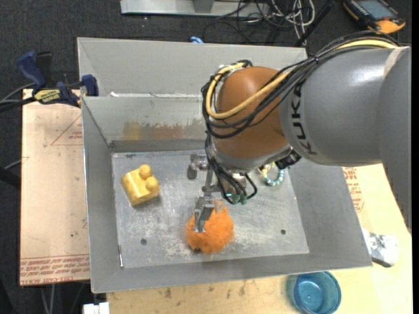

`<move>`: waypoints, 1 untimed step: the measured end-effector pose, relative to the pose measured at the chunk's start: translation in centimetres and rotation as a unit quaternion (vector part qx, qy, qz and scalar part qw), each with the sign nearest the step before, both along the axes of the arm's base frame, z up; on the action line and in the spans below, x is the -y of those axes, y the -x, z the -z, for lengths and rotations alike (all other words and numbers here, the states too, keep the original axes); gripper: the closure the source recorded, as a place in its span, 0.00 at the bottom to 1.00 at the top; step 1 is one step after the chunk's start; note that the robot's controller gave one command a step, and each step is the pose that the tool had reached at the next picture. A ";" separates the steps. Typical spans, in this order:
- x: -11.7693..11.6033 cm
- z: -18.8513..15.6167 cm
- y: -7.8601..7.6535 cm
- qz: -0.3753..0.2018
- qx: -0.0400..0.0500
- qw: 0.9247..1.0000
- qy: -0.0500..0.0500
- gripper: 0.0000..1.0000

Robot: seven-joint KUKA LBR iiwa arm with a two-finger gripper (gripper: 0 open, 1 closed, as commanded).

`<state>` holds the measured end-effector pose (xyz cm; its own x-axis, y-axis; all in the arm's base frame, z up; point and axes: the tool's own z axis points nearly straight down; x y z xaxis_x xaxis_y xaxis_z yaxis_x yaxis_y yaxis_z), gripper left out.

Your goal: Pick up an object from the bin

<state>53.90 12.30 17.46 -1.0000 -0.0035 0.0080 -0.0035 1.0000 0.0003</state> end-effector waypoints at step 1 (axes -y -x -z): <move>0.1 -0.4 -0.2 0.001 0.004 1.000 0.000 0.00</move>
Offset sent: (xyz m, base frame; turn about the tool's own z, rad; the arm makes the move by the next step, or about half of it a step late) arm -0.0537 -0.0706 -0.1046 -0.3469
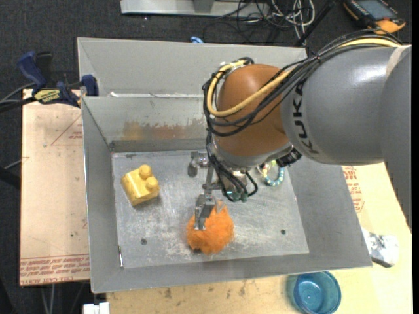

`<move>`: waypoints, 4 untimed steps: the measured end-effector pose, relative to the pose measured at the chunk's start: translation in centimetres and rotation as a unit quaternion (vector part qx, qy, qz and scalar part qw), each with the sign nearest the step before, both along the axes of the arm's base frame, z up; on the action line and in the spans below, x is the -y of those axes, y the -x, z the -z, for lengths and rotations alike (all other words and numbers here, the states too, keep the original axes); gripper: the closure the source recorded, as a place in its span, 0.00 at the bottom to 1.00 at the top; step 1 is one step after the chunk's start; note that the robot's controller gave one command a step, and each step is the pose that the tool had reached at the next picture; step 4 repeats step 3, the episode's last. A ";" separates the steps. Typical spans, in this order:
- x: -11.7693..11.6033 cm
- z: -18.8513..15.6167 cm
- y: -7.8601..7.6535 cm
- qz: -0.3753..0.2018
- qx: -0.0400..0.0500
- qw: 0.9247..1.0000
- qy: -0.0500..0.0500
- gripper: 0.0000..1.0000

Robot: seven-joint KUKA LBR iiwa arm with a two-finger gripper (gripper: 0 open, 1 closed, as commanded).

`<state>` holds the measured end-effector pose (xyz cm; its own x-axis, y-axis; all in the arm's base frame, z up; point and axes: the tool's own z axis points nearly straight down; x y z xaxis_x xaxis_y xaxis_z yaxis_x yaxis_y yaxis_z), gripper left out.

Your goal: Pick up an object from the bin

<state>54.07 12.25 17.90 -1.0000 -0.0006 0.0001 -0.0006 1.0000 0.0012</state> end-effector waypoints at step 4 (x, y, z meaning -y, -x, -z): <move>8.3 -5.3 3.8 -0.167 0.002 0.986 0.000 1.00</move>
Offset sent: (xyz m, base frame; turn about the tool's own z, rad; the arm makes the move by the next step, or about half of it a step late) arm 0.0000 0.0000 0.0000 0.0000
